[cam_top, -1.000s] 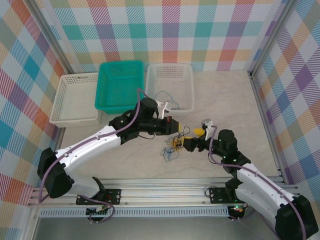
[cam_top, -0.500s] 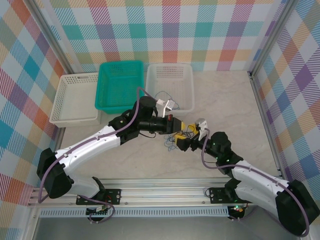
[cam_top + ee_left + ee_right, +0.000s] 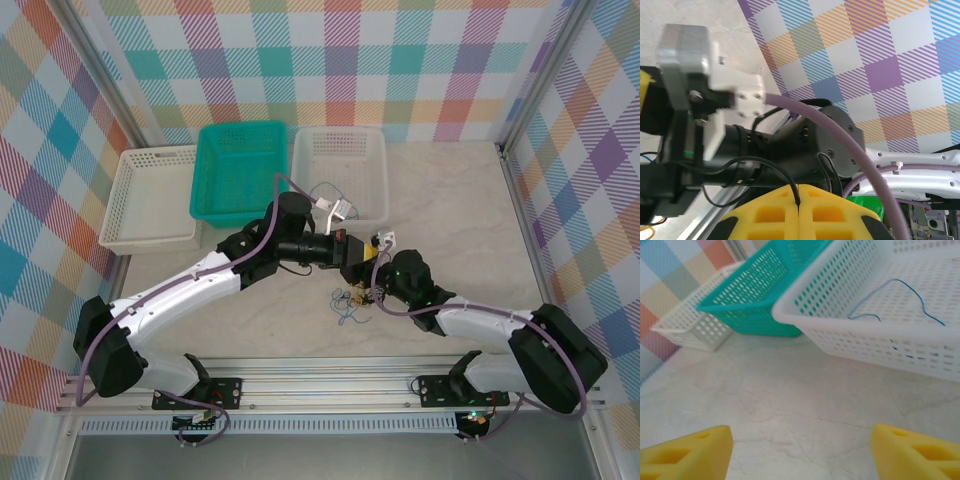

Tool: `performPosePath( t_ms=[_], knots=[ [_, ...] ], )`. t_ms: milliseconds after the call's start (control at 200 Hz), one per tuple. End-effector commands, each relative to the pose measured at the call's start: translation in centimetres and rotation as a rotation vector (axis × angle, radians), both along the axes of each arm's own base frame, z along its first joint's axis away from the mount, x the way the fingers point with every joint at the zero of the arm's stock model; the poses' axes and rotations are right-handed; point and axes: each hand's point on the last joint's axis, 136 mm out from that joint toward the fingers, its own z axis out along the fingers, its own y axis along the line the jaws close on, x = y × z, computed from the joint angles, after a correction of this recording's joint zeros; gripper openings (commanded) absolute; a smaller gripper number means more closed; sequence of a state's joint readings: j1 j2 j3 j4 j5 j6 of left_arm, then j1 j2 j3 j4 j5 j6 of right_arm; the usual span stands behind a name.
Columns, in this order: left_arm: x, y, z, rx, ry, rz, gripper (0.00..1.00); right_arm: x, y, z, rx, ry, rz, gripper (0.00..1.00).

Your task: Untangle the cables

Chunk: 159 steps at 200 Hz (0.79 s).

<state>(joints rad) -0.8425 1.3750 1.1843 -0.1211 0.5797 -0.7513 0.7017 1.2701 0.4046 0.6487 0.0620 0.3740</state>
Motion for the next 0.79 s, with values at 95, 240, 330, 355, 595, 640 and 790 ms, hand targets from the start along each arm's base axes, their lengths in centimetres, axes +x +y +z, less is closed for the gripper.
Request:
performPosePath(
  t_ms=[95, 240, 330, 355, 595, 640, 790],
  knots=[
    [0.9, 1.4, 2.9, -0.036, -0.091, 0.017, 0.00, 1.9, -1.6, -2.7, -0.084, 0.133, -0.170, 0.55],
    [0.8, 2.1, 2.8, 0.001, -0.110, 0.006, 0.00, 2.1, -3.3, -5.3, -0.083, 0.269, -0.311, 0.54],
    [0.9, 3.0, 3.3, 0.026, -0.142, 0.036, 0.00, 2.1, -5.5, -7.4, -0.122, 0.352, -0.452, 0.51],
    [0.9, 3.7, 3.2, 0.043, -0.141, 0.051, 0.00, 1.9, -6.3, -8.0, -0.145, 0.376, -0.495, 0.50],
    [2.1, 8.3, 4.8, 0.042, -0.164, 0.207, 0.00, 0.9, -8.9, -10.4, -0.263, 0.413, -0.576, 0.50],
    [2.2, 9.1, 4.6, 0.060, -0.167, 0.235, 0.00, 0.8, -9.3, -10.6, -0.273, 0.418, -0.589, 0.50],
    [3.1, 11.9, 4.7, 0.110, -0.194, 0.342, 0.00, 0.5, -10.2, -11.1, -0.276, 0.436, -0.619, 0.51]
  ],
)
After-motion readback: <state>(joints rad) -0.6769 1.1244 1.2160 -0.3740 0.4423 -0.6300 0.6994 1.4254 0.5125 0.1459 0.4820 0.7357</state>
